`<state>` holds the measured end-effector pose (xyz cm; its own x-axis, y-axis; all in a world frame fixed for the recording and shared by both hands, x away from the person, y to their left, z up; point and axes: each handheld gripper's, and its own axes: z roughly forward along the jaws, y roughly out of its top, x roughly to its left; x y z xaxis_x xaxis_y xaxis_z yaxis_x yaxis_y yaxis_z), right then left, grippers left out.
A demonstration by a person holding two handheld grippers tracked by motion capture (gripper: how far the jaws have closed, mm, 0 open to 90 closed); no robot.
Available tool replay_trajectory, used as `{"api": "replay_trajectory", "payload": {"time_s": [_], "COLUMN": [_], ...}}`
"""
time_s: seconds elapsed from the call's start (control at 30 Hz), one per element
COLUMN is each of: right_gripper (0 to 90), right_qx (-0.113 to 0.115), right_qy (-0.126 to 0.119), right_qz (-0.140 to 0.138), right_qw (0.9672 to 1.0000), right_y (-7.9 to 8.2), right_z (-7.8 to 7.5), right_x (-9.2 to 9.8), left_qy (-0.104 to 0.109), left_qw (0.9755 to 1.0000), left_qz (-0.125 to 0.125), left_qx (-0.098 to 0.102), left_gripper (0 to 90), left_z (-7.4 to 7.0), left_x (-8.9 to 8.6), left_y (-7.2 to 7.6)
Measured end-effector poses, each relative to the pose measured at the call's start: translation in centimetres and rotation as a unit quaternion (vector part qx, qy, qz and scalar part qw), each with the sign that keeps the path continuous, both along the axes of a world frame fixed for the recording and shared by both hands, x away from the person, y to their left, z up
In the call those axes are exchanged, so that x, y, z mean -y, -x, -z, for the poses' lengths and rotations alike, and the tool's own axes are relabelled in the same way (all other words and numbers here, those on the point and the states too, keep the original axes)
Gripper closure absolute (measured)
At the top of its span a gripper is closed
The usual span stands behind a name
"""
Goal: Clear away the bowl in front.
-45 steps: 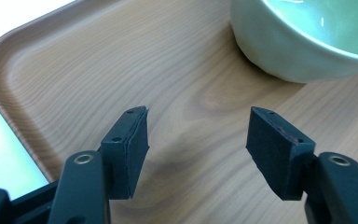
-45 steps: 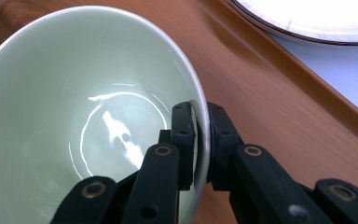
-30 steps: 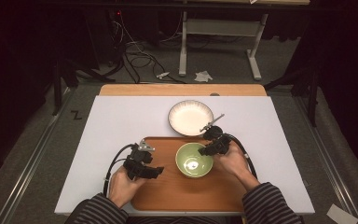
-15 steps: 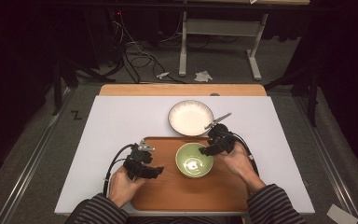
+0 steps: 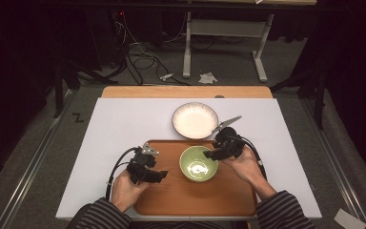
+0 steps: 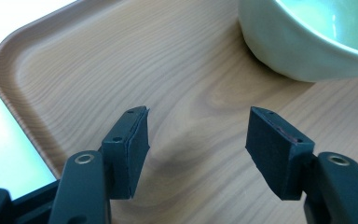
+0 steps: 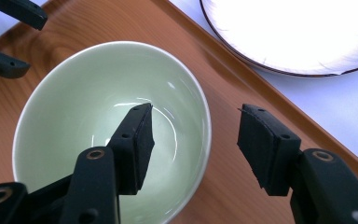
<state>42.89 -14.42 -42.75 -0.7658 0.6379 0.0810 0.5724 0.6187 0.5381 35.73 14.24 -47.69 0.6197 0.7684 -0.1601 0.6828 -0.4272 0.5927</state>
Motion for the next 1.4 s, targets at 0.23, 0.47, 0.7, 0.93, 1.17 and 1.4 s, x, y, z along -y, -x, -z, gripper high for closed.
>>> {"api": "replay_trajectory", "payload": {"time_s": [0.23, 0.47, 0.7, 0.93, 1.17, 1.4], "right_gripper": [47.0, 47.0, 47.0, 47.2, 47.5, 47.5], "right_qx": [0.003, 0.002, 0.010, 0.016, 0.020, 0.023], "right_qy": [-0.012, -0.019, -0.027, -0.041, -0.046, -0.053], "right_qz": [-0.004, -0.003, 0.000, 0.011, 0.012, 0.016], "right_qw": [0.9999, 0.9998, 0.9996, 0.9990, 0.9987, 0.9982], "right_y": [0.3, 0.5, 0.8, 1.0, 1.2, 1.5], "right_z": [-0.4, -0.7, -1.1, -1.3, -1.5, -1.8], "right_x": [0.4, 0.7, 1.2, 1.7, 2.2, 3.0], "left_qy": [-0.001, 0.000, -0.001, 0.002, 0.003, 0.001], "left_qw": [1.0000, 1.0000, 1.0000, 1.0000, 1.0000, 1.0000], "left_qz": [0.001, 0.001, -0.001, 0.002, 0.005, 0.007], "left_qx": [-0.002, -0.003, 0.000, 0.008, 0.006, 0.003], "left_gripper": [38.8, 38.8, 39.0, 39.4, 39.4, 39.1], "left_z": [0.0, 0.1, 0.0, -0.1, -0.1, 0.0], "left_x": [0.0, 0.1, 0.0, 0.0, 0.0, 0.1], "left_y": [0.0, -0.1, 0.0, 0.1, 0.1, 0.0]}}
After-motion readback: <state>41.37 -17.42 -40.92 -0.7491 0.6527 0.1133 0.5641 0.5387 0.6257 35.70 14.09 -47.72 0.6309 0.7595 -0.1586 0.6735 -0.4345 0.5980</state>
